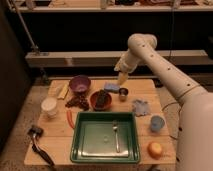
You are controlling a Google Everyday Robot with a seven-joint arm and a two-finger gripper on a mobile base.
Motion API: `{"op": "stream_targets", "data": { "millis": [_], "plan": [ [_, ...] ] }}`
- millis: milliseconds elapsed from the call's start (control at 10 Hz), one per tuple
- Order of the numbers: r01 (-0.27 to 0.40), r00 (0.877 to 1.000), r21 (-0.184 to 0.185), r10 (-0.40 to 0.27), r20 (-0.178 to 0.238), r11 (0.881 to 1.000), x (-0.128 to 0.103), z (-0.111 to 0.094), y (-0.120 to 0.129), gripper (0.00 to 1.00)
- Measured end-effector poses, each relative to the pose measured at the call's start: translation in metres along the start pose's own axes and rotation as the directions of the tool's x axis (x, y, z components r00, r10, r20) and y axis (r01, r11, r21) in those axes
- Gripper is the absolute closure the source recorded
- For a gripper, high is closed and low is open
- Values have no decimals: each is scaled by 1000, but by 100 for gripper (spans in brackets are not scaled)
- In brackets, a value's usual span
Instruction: Wipe purple bowl with sponge
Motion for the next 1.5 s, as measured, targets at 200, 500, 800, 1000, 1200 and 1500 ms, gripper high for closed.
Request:
{"op": "stream_targets", "data": {
  "millis": [200,500,800,1000,1200,1500],
  "plan": [
    [26,1000,-9,-26,18,1000,-3,26,6,35],
    [32,999,17,-32,-4,999,-3,42,-2,35],
    [16,999,55,-13,-47,998,-1,61,-21,35],
    [-10,998,99,16,-63,995,6,68,-28,35],
    [-10,998,99,17,-64,995,6,68,-28,35],
    [4,996,88,4,-87,996,8,69,-28,35]
  ]
}}
